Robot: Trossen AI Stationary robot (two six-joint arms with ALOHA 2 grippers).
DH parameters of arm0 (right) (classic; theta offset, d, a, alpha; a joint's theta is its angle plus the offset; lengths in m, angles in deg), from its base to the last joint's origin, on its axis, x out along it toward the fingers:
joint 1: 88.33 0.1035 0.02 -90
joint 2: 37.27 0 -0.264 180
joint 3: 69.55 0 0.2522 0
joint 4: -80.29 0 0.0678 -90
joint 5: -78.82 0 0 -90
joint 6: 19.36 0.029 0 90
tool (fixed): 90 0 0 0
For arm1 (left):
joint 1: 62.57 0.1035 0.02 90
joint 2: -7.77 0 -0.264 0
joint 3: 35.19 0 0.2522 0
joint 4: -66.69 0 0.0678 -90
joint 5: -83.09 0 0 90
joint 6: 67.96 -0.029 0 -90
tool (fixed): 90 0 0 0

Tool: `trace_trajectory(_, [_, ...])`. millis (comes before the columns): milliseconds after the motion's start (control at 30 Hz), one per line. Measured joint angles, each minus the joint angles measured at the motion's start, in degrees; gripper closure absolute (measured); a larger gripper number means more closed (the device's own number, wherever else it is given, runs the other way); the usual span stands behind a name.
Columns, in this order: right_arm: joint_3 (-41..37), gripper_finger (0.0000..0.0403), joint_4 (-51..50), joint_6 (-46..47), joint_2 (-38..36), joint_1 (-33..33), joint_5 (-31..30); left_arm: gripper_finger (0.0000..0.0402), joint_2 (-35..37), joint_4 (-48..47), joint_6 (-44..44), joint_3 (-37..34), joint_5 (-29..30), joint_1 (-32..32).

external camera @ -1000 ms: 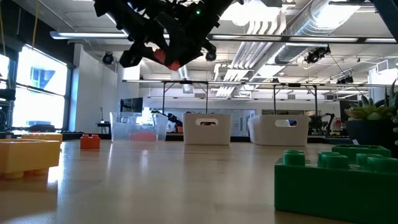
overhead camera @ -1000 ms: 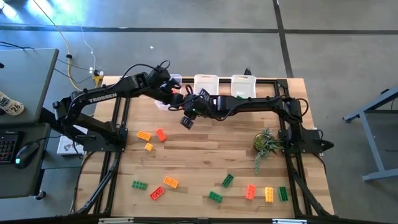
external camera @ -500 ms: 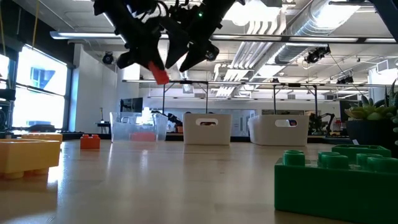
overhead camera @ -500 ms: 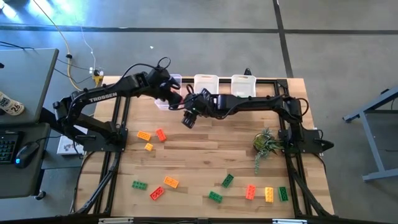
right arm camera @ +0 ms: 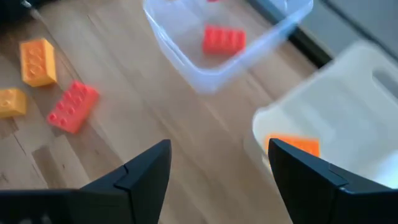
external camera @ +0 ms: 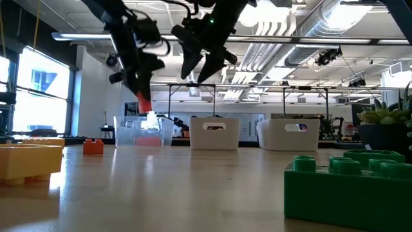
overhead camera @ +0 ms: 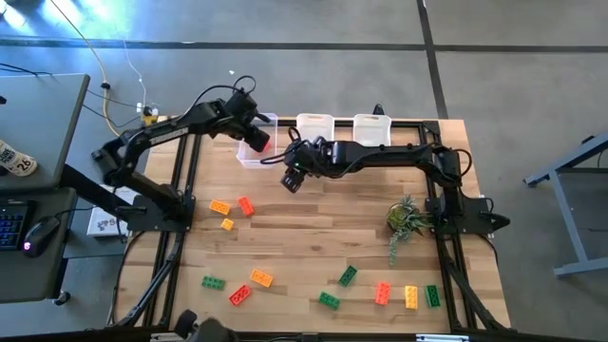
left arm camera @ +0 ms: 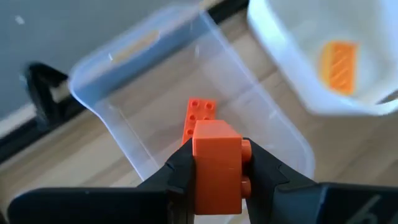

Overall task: Sort & place blocks by color
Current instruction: Put the orange game piece into the transparent bin

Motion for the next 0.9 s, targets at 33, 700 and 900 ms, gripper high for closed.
trace_trajectory(33, [0.00, 0.0147, -1.49, 1.27, 0.00, -0.04, 0.54, 0.0334, -1.51, -0.02, -0.30, -0.01, -0.99, 0.66])
trace_trajectory(700, [0.00, 0.0146, -21.22, 10.93, 0.00, 2.68, 13.67, 0.0272, -11.41, 2.12, -3.37, -0.02, -0.32, 3.95])
trace_trajectory(900, [0.00, 0.0146, -22.33, 8.29, 0.00, 3.89, 21.62, 0.0271, -9.96, 0.52, -6.81, 1.59, 0.52, 4.38])
